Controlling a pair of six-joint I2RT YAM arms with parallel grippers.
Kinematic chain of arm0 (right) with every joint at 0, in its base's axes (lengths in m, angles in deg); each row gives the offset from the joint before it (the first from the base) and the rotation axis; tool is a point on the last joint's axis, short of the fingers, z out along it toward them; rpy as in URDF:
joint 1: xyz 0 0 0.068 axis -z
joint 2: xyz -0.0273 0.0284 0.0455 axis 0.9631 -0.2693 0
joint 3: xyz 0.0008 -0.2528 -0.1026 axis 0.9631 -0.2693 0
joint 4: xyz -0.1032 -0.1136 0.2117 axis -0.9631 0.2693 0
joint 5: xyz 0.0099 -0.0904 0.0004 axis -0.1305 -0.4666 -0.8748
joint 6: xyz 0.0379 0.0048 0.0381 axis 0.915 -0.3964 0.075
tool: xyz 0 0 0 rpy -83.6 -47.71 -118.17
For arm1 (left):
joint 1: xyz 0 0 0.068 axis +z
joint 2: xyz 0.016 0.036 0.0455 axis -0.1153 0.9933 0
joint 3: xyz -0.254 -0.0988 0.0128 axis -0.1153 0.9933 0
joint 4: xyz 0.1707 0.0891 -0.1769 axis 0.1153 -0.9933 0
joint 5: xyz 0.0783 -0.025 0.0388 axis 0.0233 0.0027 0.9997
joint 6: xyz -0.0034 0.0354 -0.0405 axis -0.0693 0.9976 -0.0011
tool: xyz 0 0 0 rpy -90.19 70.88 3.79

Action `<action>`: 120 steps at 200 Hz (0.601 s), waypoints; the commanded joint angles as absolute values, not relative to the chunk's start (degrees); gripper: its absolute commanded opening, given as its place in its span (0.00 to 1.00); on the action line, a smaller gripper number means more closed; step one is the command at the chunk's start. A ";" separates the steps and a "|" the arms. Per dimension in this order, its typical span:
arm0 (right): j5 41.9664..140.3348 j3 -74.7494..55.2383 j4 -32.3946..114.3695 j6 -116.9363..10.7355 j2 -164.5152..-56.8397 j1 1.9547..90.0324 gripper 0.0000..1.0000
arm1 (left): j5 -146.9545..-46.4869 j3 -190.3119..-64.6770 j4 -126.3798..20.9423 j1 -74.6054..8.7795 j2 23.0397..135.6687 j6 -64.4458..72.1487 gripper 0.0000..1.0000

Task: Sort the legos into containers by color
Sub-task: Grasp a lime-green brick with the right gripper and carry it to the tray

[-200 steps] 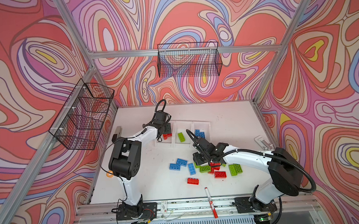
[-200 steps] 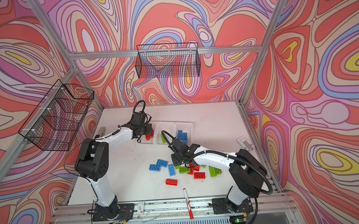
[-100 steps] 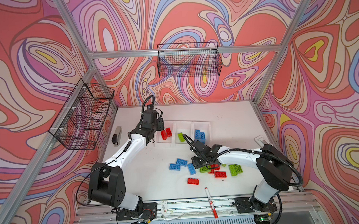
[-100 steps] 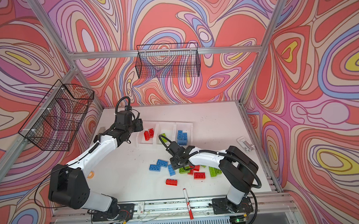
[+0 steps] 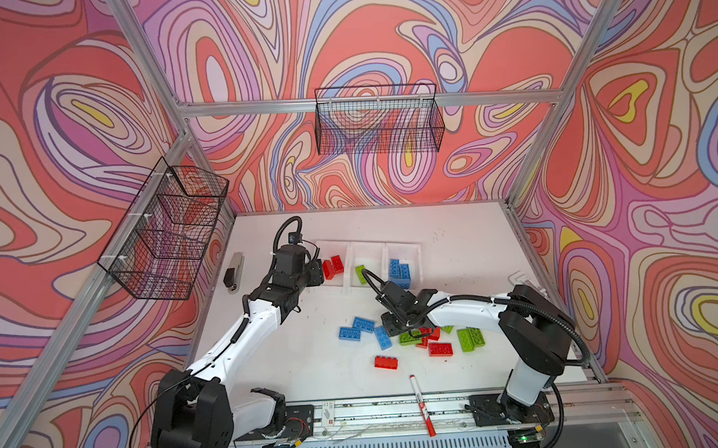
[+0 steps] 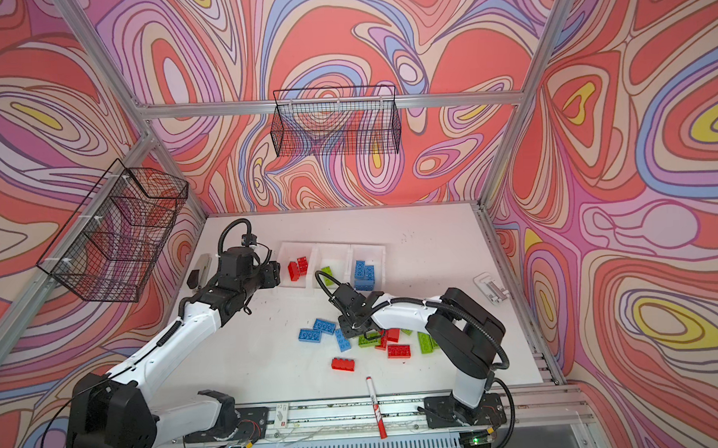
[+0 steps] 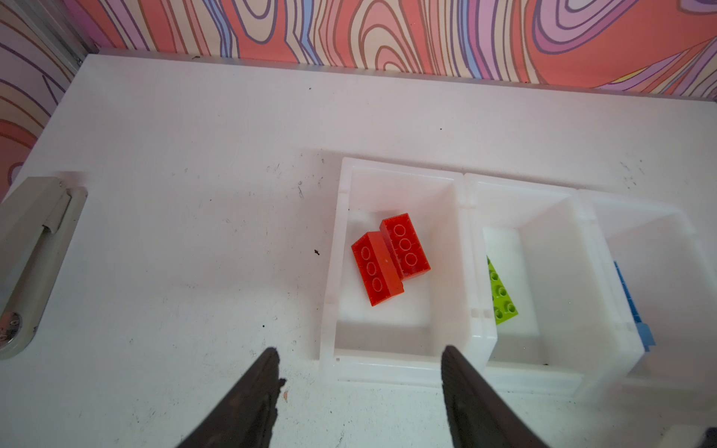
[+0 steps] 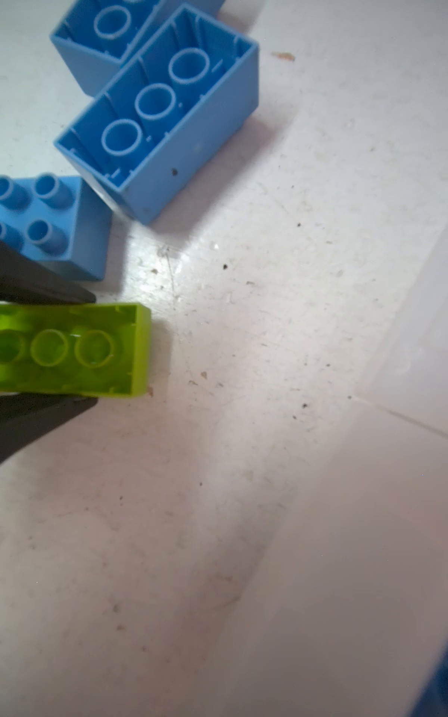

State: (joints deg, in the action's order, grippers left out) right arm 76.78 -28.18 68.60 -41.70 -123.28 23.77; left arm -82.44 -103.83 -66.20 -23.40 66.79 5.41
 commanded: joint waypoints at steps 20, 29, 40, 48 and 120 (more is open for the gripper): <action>72.28 -21.38 74.07 -43.99 -118.70 24.40 0.27 | -87.87 -101.39 -71.04 -23.30 61.35 11.33 0.69; 72.06 -19.78 74.33 -44.93 -117.97 25.28 0.26 | -89.44 -100.99 -71.59 -23.33 60.09 13.13 0.68; 72.05 -17.24 74.51 -46.40 -117.71 26.73 0.26 | -91.42 -100.14 -71.56 -23.68 58.29 15.92 0.68; 72.09 -15.28 74.49 -47.71 -117.99 28.14 0.26 | -92.40 -99.36 -73.16 -24.20 56.80 18.12 0.68; 79.41 2.14 68.40 -56.05 -130.85 35.13 0.26 | -94.00 -96.03 -79.67 -32.30 52.13 31.27 0.70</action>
State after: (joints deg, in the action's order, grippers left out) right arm 76.45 -1.43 70.04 -52.25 -124.92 35.59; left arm -92.78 -97.14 -74.89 -29.82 52.00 24.51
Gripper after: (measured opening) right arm 0.321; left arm 0.703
